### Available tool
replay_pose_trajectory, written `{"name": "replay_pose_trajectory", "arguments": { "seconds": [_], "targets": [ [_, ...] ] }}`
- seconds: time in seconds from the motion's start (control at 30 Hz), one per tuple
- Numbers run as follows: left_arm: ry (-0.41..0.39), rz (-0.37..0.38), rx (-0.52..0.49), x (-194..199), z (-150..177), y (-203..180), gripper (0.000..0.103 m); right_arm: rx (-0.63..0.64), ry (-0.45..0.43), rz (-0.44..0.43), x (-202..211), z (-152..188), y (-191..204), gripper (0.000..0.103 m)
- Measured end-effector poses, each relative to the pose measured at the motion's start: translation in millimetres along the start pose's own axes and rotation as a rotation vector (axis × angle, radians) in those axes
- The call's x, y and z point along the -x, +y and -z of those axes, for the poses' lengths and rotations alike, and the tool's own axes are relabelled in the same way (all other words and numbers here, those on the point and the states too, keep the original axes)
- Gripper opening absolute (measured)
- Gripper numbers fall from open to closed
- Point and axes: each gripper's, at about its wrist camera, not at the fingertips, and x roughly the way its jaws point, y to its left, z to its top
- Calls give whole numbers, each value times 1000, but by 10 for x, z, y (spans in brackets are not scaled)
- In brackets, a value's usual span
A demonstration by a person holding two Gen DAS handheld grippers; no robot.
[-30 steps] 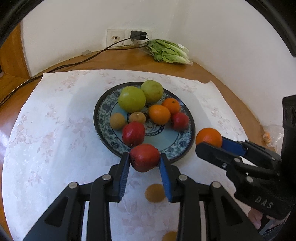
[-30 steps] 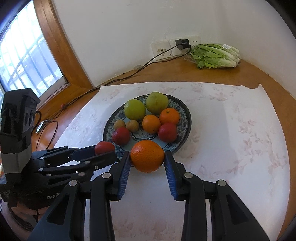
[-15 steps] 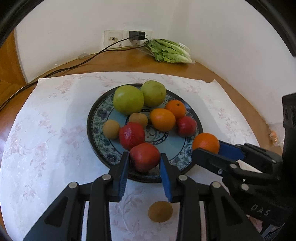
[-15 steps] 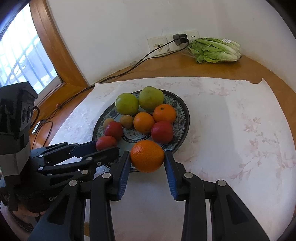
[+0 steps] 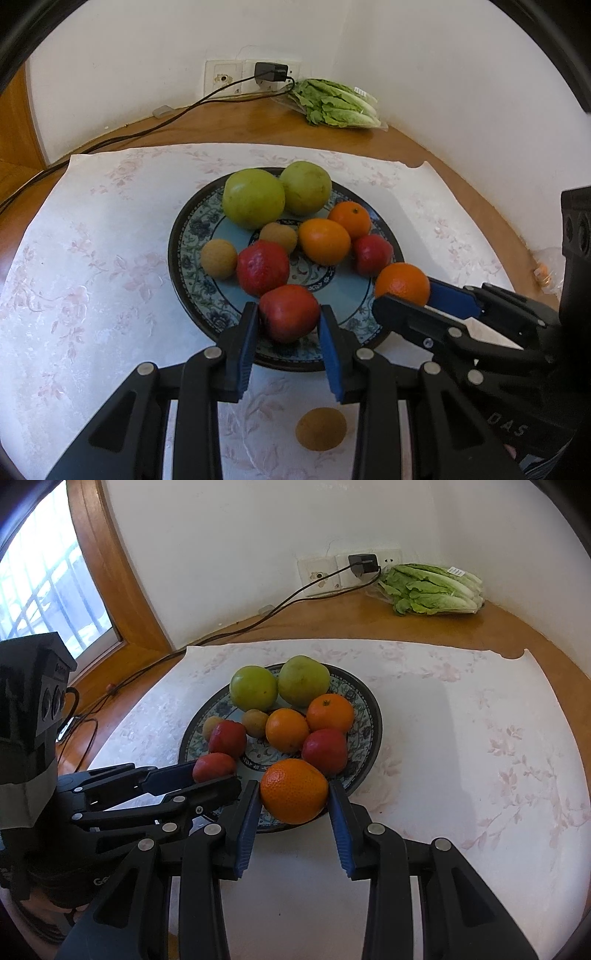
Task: Organize fruits
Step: 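Carry the red apple and orange over the plate with both tools, then open both tools to release the apple and orange onto the plate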
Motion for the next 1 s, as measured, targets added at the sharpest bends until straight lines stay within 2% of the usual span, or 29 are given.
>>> {"name": "replay_pose_trajectory", "arguments": {
  "seconds": [0.27,0.5,0.77,1.0],
  "targets": [
    [8,14,8,32,-13,13,36,-21,0,-6,-10,-15,-19,38],
    [5,26,33,144,0,52,43,-27,-21,5,45,-32,-13,50],
    [6,29,34,262,43,48,50,-33,-34,-5,142,-12,2,50],
    [4,27,42,374,101,59,51,-38,-48,-15,269,33,30,51]
  ]
}}
